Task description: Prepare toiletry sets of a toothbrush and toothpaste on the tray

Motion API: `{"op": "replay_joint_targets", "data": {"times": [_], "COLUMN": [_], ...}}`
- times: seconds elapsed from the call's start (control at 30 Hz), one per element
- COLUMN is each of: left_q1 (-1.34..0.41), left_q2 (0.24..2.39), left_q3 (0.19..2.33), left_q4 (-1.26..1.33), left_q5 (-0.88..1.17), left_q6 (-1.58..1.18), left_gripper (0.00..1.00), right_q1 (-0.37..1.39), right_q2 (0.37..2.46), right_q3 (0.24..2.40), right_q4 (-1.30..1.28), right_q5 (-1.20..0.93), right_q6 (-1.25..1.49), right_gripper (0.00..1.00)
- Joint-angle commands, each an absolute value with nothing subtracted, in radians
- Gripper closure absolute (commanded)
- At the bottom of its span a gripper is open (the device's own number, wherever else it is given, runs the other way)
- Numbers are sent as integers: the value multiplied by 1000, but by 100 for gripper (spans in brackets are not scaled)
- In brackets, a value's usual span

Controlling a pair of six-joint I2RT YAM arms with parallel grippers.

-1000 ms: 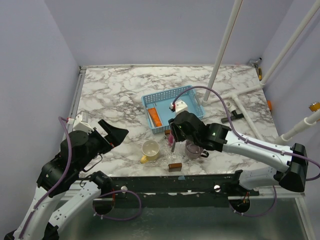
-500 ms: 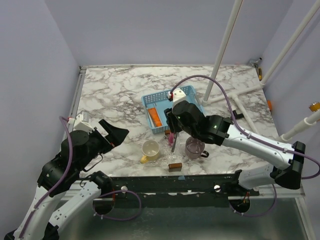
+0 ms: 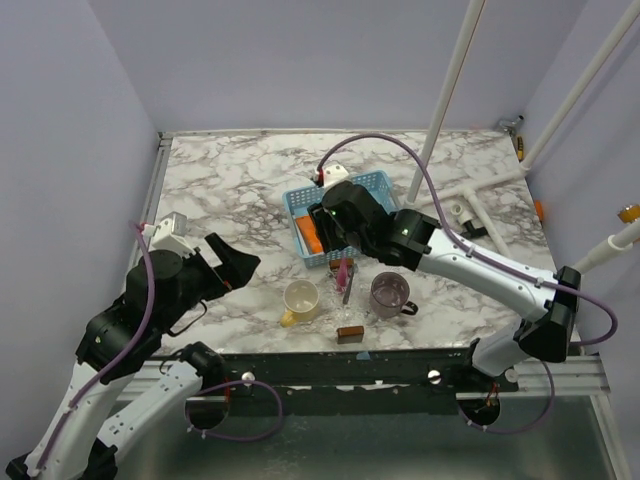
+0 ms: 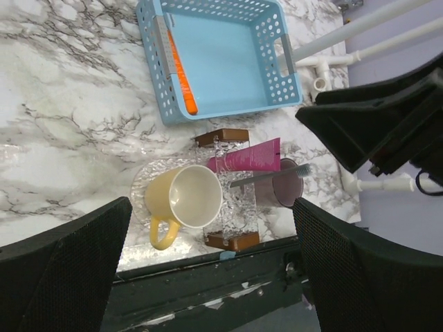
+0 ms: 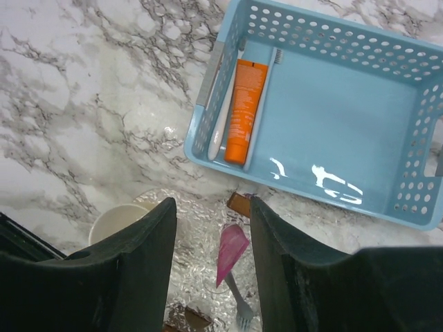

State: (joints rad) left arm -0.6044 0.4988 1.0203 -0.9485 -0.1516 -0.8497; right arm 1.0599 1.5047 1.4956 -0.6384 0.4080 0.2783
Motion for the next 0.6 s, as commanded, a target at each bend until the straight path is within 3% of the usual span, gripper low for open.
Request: {"op": "replay_joint_targets", "data": {"times": [0.0,0.2,0.57], "left_q1": [-607,-607,-607], "left_q2": [537,575,540], "left_q3": [1076,1067,947], "left_q4": [-962,-943,-855], "left_q5": [-178,-161,-140], "left_q6": [-736,-636,-466], "left_gripper": [1,1,1], "right_q1": [982,815,746], "right_q2": [1553,1602,1741], "right_q3": [1552,1563,1533], "right_q4": [-650,-566,-458], "right_q5": [298,106,-29], "right_q6": [277,267,251], "right_gripper": [50,50,47]}}
